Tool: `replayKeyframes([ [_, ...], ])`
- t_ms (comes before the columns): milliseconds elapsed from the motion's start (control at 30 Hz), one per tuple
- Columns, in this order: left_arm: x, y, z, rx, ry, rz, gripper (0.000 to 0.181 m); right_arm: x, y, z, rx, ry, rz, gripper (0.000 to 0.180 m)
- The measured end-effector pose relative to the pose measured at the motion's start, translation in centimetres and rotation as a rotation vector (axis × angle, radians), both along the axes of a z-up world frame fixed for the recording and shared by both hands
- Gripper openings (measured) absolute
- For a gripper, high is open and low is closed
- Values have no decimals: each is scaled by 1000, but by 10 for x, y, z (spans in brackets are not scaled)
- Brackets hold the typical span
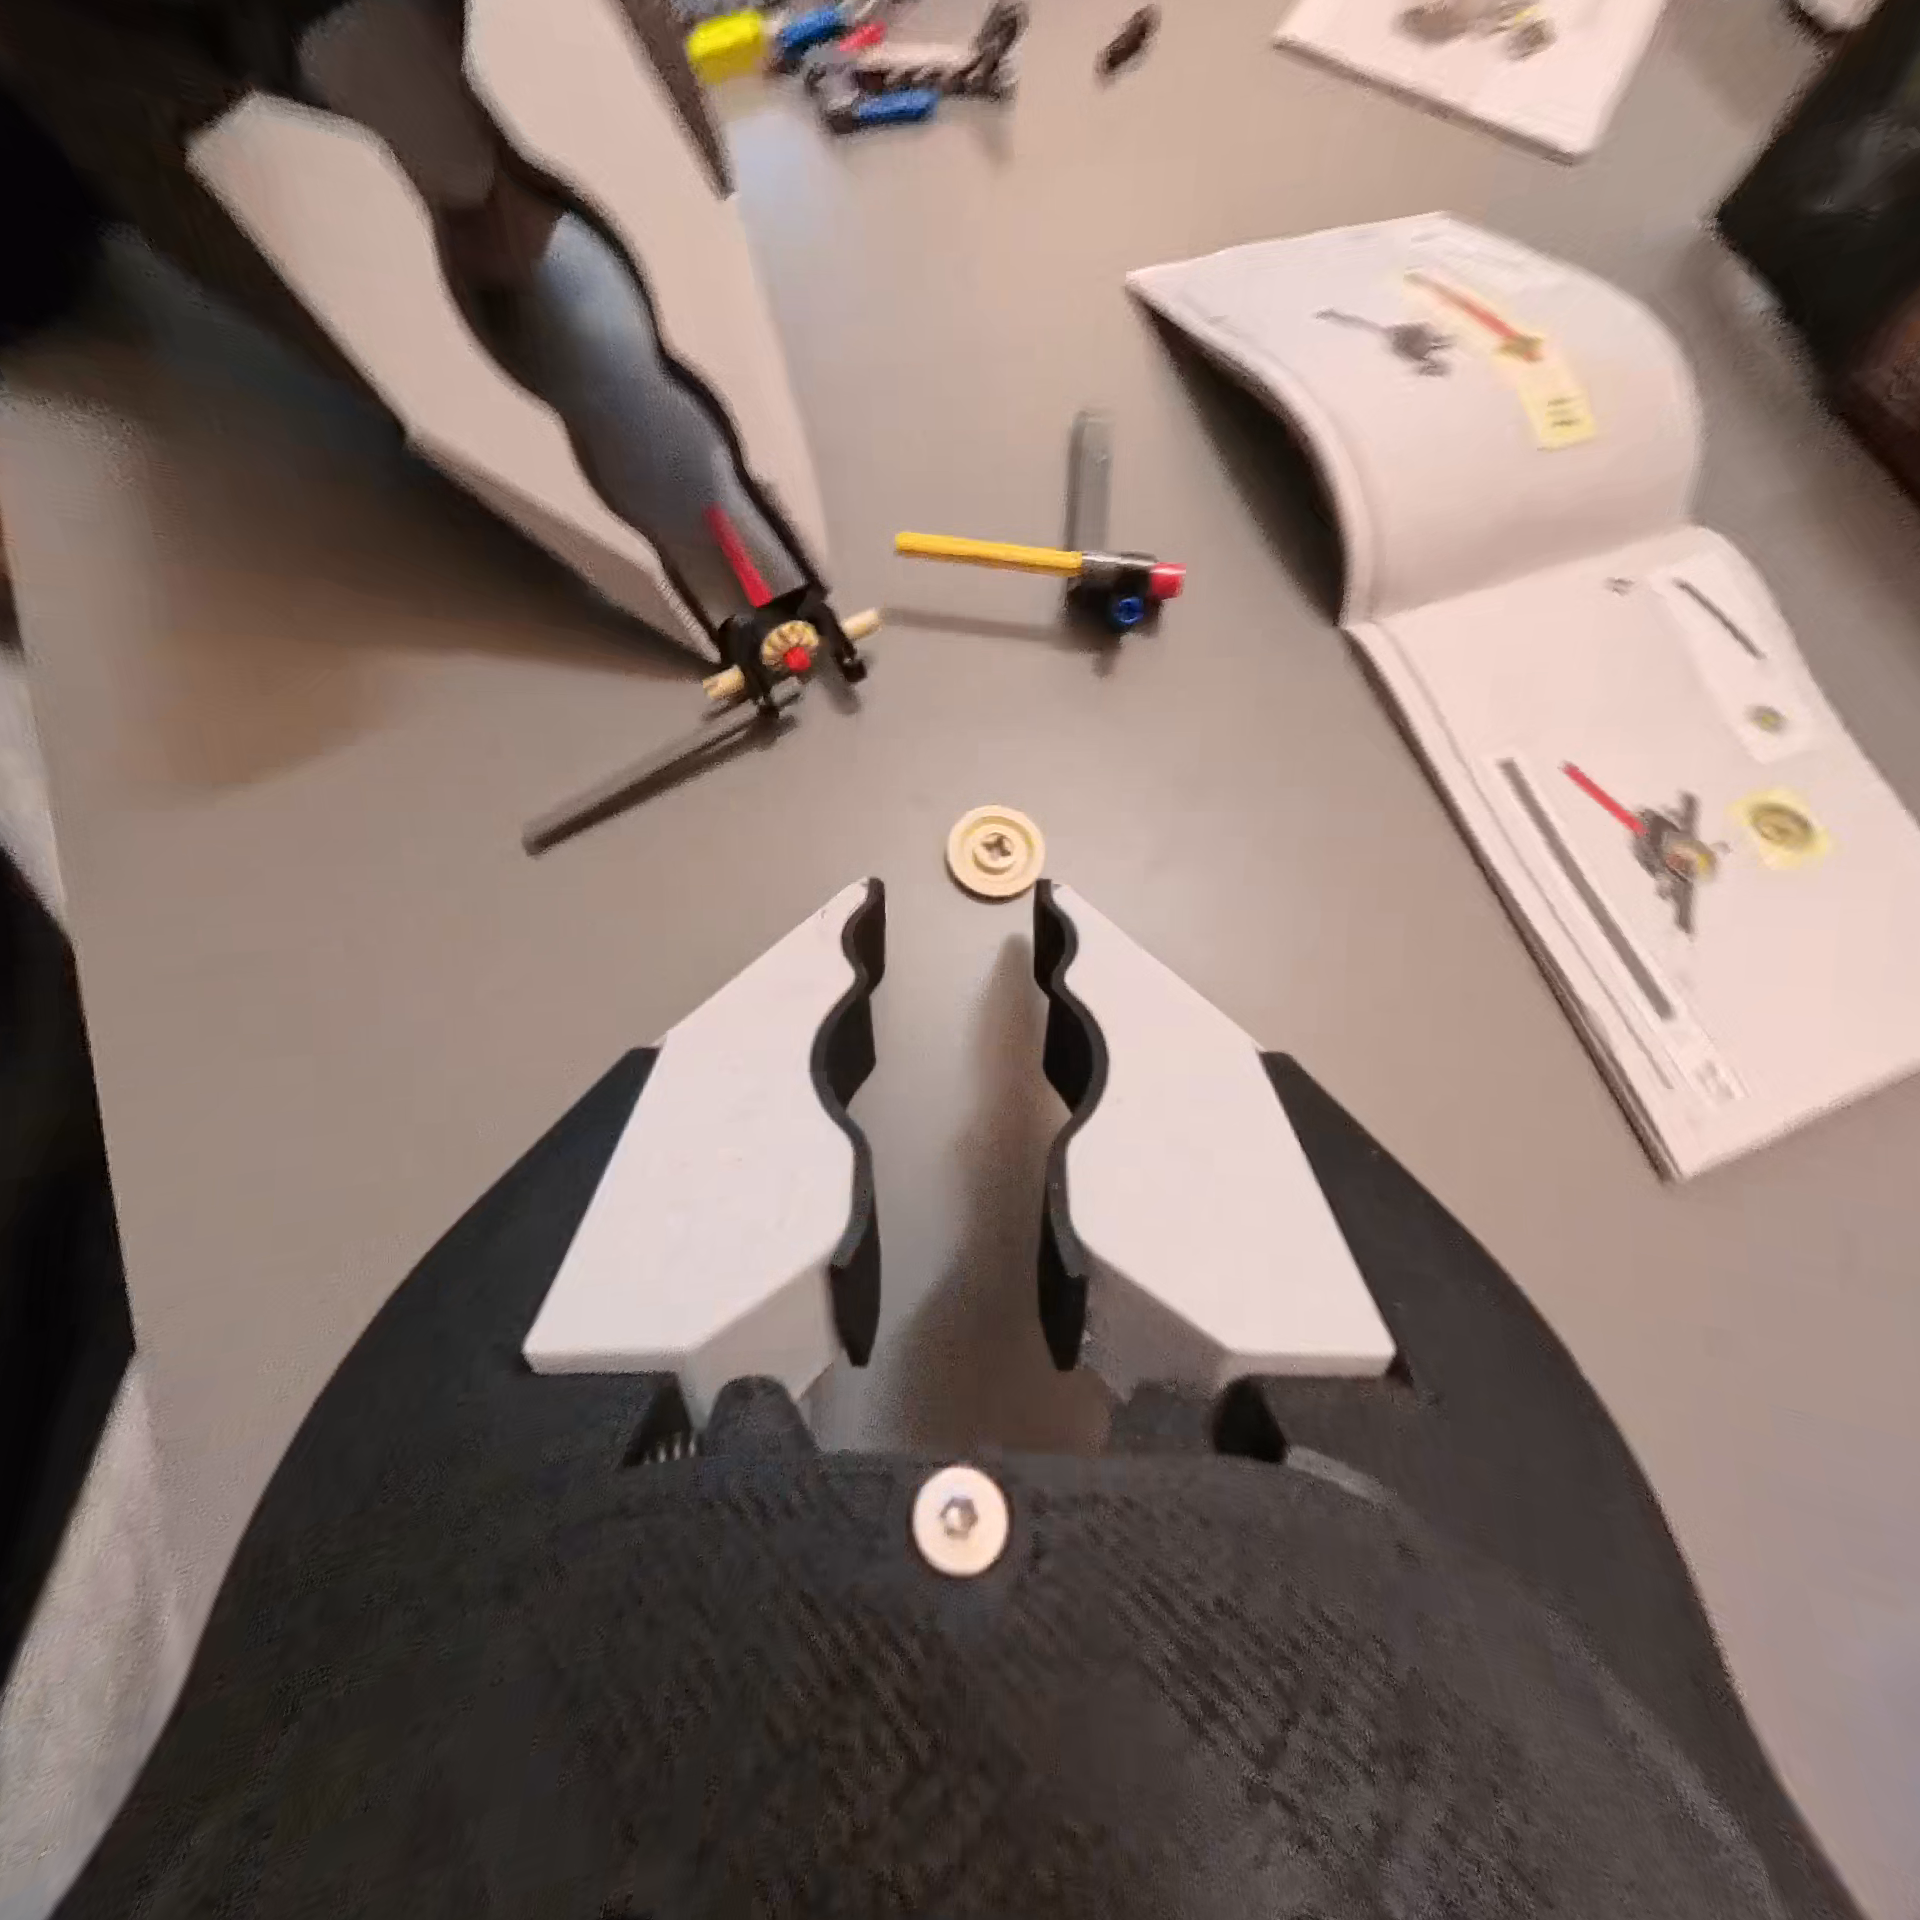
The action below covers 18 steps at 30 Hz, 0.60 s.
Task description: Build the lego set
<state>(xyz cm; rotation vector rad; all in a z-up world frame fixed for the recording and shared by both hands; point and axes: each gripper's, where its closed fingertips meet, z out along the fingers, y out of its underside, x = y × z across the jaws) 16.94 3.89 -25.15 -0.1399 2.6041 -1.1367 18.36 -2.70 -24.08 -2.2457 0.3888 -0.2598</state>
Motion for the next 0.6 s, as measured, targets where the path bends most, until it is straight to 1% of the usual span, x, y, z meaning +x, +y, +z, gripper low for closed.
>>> replayKeyframes([
  [67, -3, -1, 0, -2, 16, -43, 21, 5, 2, -11, -79, -4, 42, 30],
  [133, -5, -1, -1, -5, 37, -71, 21, 12, 7, -7, -42, 14, 44, 24],
  [233, -7, -2, -1, -10, 75, -91, 21, 20, 4, -12, -21, 95, 10, 27],
  [300, -7, -2, -1, -11, 91, -101, 21, 20, 5, -10, 40, 163, 17, 28],
  [367, -7, -2, -1, -12, 100, -109, 21, 21, 4, -9, 74, 213, 16, 25],
  [467, -7, -2, -2, -13, 115, -113, 21, 15, 4, -8, 70, 204, 81, 33],
  [600, -8, -2, -2, -14, 125, -122, 21, 15, 9, -6, 113, 281, 79, 33],
])
